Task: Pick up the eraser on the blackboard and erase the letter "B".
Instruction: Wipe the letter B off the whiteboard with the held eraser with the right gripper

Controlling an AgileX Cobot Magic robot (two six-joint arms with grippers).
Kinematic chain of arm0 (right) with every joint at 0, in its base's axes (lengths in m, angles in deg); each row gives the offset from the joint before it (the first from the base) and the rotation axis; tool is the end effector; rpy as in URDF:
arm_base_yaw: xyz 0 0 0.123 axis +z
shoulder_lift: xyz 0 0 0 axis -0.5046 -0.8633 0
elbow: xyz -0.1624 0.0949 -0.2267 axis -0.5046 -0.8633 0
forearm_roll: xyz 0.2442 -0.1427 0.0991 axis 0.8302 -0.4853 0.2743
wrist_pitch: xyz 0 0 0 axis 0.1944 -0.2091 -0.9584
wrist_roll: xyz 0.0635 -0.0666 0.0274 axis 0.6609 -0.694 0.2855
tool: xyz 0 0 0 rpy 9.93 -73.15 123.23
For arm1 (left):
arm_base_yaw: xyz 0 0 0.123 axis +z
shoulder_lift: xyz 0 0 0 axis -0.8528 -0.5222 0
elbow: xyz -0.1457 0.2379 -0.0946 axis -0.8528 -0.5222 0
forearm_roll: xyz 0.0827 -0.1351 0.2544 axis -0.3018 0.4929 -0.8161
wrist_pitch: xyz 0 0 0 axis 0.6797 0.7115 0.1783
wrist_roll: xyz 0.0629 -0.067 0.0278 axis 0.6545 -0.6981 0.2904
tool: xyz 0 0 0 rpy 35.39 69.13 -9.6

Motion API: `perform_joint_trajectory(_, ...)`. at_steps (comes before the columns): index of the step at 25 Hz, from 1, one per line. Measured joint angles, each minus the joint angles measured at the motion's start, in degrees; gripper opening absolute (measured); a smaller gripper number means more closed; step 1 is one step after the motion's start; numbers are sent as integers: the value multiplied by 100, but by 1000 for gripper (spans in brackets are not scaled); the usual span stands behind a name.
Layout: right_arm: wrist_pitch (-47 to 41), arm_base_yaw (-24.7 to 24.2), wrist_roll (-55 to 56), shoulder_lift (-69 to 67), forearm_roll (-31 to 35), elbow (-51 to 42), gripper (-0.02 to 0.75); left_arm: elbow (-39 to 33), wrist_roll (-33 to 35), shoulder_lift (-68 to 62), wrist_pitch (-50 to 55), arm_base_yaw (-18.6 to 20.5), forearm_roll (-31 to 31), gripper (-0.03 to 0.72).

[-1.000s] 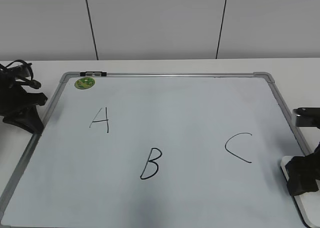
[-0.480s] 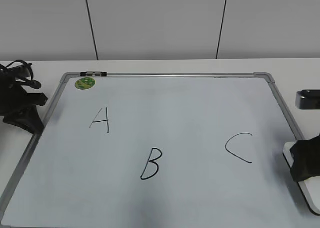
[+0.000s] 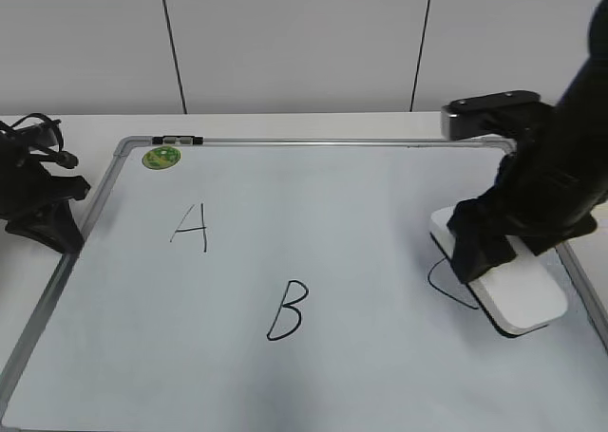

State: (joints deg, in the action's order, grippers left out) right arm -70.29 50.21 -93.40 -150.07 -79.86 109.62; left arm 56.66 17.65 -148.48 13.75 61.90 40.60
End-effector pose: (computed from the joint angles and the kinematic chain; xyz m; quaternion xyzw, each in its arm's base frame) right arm 0.3240 0.1252 0.2112 -0.2017 0.9742 0.0517 0.0870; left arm 0.4424 -0.0033 0.0917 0.0187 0.9876 -0.1527 0.0329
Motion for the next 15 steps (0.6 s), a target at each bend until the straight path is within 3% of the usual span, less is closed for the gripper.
perform_joint_trajectory(6,-72,634,-408,-907,0,618,540,0,0,0,13,0,10,34)
perform_joint_trajectory(15,-61,1109,-859,-2061,5,1543,540,0,0,0,26,0,32,34)
